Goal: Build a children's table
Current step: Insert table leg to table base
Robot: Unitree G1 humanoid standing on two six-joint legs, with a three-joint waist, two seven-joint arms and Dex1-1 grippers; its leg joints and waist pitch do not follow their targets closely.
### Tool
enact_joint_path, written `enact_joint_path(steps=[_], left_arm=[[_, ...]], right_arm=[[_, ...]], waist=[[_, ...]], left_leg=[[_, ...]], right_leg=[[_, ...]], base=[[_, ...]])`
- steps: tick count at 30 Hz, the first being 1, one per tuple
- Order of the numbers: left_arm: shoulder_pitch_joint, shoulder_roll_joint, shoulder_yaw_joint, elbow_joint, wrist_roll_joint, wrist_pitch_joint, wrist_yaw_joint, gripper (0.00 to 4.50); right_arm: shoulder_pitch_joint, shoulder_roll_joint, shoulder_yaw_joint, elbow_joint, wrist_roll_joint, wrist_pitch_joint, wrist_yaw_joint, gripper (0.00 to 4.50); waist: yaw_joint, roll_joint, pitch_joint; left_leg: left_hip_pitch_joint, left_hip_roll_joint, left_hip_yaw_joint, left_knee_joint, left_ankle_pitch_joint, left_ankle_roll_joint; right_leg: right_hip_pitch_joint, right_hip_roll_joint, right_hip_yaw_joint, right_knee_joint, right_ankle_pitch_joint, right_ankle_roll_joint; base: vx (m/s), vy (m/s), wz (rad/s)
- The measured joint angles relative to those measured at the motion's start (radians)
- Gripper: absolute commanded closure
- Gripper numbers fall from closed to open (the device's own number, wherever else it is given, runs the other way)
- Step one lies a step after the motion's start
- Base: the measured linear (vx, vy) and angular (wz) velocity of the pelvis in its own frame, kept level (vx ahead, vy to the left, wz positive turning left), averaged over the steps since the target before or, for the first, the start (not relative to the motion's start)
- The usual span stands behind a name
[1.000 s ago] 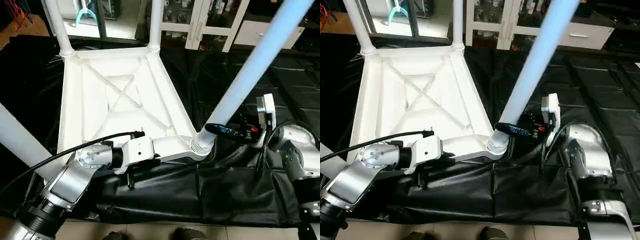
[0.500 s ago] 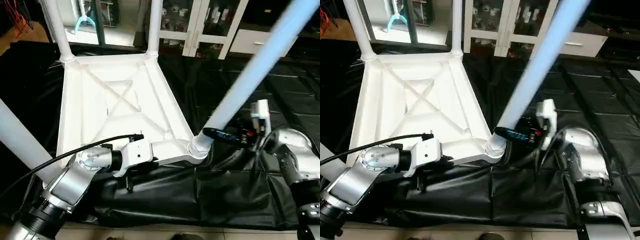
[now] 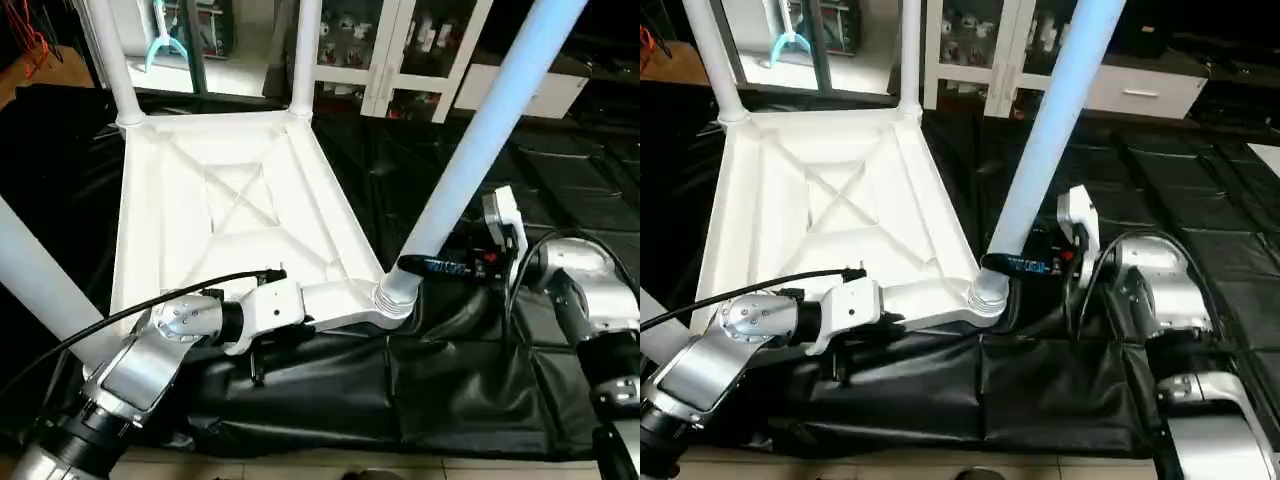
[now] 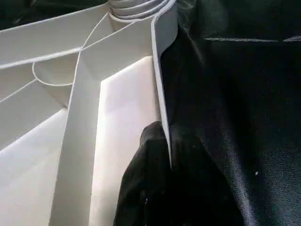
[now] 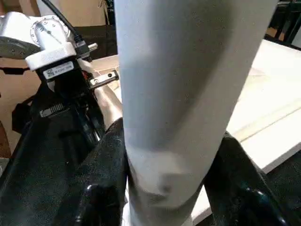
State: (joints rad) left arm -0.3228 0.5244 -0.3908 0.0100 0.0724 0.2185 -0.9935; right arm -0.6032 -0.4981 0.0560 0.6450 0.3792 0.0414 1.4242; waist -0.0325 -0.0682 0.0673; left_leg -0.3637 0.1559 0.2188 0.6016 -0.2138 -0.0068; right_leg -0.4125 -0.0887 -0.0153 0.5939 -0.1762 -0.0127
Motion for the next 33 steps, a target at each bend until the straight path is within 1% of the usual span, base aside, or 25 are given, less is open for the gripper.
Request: enact_joint_path(steps=[7,10,13,17,19,21,23,24,26,27,28,29,30,32,33], left_arm=[[0.001,0.002,-0.001,0.0,0.001,0.0,0.0,4.5],[0.001,0.005,-0.002,0.001,0.003,0.0,-0.002,4.5],[0.001,0.005,-0.003,0.005,0.004,0.0,-0.003,4.5],[0.001,0.006,-0.005,0.008,0.004,0.0,-0.004,4.5],[0.001,0.009,-0.005,0.009,0.004,0.0,-0.004,4.5],[0.001,0.009,0.0,0.012,0.007,0.0,-0.003,4.5],[-0.007,-0.002,0.002,0.022,0.02,0.018,0.021,4.5],[-0.024,-0.02,0.003,0.036,0.034,0.038,0.046,4.5],[-0.04,-0.039,0.005,0.051,0.046,0.066,0.077,4.5],[-0.044,-0.062,0.014,0.058,0.049,0.098,0.103,4.5],[-0.054,-0.081,0.018,0.065,0.055,0.122,0.121,4.5],[-0.065,-0.094,0.02,0.071,0.056,0.146,0.137,4.5],[-0.081,-0.116,0.022,0.082,0.06,0.177,0.161,4.5],[-0.1,-0.145,0.024,0.086,0.063,0.225,0.194,4.5],[-0.132,-0.193,0.028,0.102,0.072,0.285,0.233,4.5]], right_arm=[[0.013,0.007,-0.002,-0.001,0.0,-0.026,-0.009,2.71],[0.027,0.015,-0.007,-0.008,0.0,-0.033,-0.017,2.71],[0.035,0.017,-0.007,-0.012,0.0,-0.034,-0.022,2.71],[0.053,0.022,-0.011,-0.023,0.001,-0.055,-0.027,2.71],[0.056,0.028,-0.011,-0.024,0.001,-0.061,-0.037,2.71],[0.059,0.046,-0.012,-0.024,0.001,-0.074,-0.063,2.71],[0.057,0.073,-0.017,-0.02,-0.001,-0.08,-0.144,2.71],[0.051,0.099,-0.022,-0.006,-0.007,-0.089,-0.22,2.71],[0.041,0.126,-0.028,0.0,-0.028,-0.093,-0.308,2.71],[0.028,0.143,-0.031,0.017,-0.035,-0.099,-0.374,2.71],[0.015,0.16,-0.037,0.035,-0.042,-0.102,-0.423,2.71],[0.001,0.174,-0.04,0.048,-0.051,-0.108,-0.471,2.71],[-0.022,0.199,-0.047,0.077,-0.06,-0.113,-0.54,2.71],[-0.056,0.229,-0.054,0.115,-0.063,-0.12,-0.641,2.71],[-0.103,0.26,-0.062,0.175,-0.068,-0.122,-0.759,2.71]], waist=[[0.0,0.001,0.0],[-0.001,0.001,0.0],[-0.001,0.001,0.0],[-0.001,0.001,0.0],[-0.004,0.002,0.0],[-0.011,0.002,0.0],[-0.02,0.002,0.0],[-0.025,0.002,0.001],[-0.037,0.002,0.001],[-0.044,0.001,0.001],[-0.047,0.001,0.002],[-0.049,0.002,0.002],[-0.053,0.002,0.002],[-0.06,0.002,0.002],[-0.063,0.004,0.003]], left_leg=[[0.0,0.0,-0.002,-0.001,-0.001,-0.001],[0.0,0.0,-0.005,-0.001,-0.005,-0.008],[0.004,0.001,-0.009,-0.002,-0.006,-0.011],[0.008,0.001,-0.013,-0.003,-0.009,-0.015],[0.008,0.002,-0.018,-0.005,-0.01,-0.016],[0.008,0.003,-0.019,-0.007,-0.01,-0.016],[0.009,0.003,-0.019,-0.009,-0.01,-0.016],[0.009,0.003,-0.019,-0.009,-0.009,-0.016],[0.009,0.002,-0.02,-0.009,-0.009,-0.016],[0.009,0.002,-0.021,-0.009,-0.009,-0.016],[0.008,0.002,-0.021,-0.009,-0.009,-0.016],[0.007,0.002,-0.022,-0.009,-0.009,-0.016],[0.005,0.002,-0.022,-0.009,-0.009,-0.016],[-0.003,0.001,-0.026,-0.009,-0.009,-0.018],[-0.006,0.001,-0.026,-0.009,-0.007,-0.019]], right_leg=[[0.0,0.001,0.0,0.0,-0.003,0.005],[0.0,0.003,0.0,0.0,-0.005,0.009],[0.0,0.005,0.0,-0.001,-0.007,0.012],[0.005,0.008,0.0,-0.005,-0.01,0.016],[0.009,0.012,0.0,-0.011,-0.01,0.016],[0.01,0.014,0.0,-0.014,-0.01,0.016],[0.01,0.014,0.0,-0.016,-0.01,0.016],[0.009,0.014,0.0,-0.016,-0.01,0.016],[0.008,0.014,-0.001,-0.016,-0.01,0.016],[0.008,0.015,-0.001,-0.016,-0.01,0.016],[0.007,0.015,-0.001,-0.016,-0.01,0.016],[0.005,0.015,-0.002,-0.017,-0.01,0.017],[0.001,0.015,-0.002,-0.017,-0.01,0.017],[-0.003,0.015,-0.003,-0.017,-0.01,0.017],[-0.005,0.015,-0.003,-0.017,-0.01,0.016]], base=[[0.0,0.0,0.0],[0.0,0.0,0.0],[0.0,0.0,0.0],[0.0,0.0,0.0],[0.0,0.0,0.0],[0.0,0.0,0.0],[0.0,0.0,0.0],[0.0,0.0,0.0],[0.0,0.0,0.0],[0.0,0.0,0.0],[0.0,0.0,0.0],[0.0,0.0,0.0],[0.0,0.0,0.0],[0.0,0.0,0.0],[0.0,0.0,0.0]])
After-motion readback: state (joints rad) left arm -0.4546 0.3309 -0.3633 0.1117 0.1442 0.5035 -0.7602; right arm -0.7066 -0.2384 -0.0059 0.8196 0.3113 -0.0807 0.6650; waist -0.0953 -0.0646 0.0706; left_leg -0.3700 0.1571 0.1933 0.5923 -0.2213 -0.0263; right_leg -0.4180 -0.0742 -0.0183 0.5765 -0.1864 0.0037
